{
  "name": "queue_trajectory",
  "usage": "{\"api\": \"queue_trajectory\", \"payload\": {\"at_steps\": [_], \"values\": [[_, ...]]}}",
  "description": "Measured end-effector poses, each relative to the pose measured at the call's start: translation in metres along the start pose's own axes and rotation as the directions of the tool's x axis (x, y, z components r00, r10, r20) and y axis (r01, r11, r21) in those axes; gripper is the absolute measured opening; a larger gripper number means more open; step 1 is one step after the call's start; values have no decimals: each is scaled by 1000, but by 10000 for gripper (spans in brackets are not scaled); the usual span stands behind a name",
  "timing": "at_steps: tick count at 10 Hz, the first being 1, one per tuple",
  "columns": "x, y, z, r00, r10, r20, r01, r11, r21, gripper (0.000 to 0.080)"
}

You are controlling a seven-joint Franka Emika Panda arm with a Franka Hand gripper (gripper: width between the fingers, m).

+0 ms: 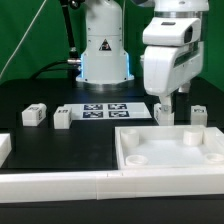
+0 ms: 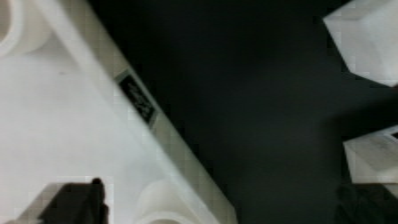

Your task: Assemble one leg

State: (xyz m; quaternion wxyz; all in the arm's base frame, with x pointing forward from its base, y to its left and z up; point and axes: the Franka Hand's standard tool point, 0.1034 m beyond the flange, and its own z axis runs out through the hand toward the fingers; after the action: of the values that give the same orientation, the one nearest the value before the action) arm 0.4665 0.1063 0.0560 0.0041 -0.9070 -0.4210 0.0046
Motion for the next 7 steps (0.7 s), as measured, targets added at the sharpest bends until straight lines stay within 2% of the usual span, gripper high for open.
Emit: {"api": "queue_trajectory", "payload": {"at_steps": [2,3,4,6,7], "values": [[9,-15,1,950,312,0,-312,950,11,648],[15,-24,2,891,454,4,-454,891,19,648],[19,-30,2,839,543,8,-543,839,28,648],[19,-31,2,776,631,13,-631,775,42,648],[21,-33,2,700,714,21,-714,698,51,648]]}}
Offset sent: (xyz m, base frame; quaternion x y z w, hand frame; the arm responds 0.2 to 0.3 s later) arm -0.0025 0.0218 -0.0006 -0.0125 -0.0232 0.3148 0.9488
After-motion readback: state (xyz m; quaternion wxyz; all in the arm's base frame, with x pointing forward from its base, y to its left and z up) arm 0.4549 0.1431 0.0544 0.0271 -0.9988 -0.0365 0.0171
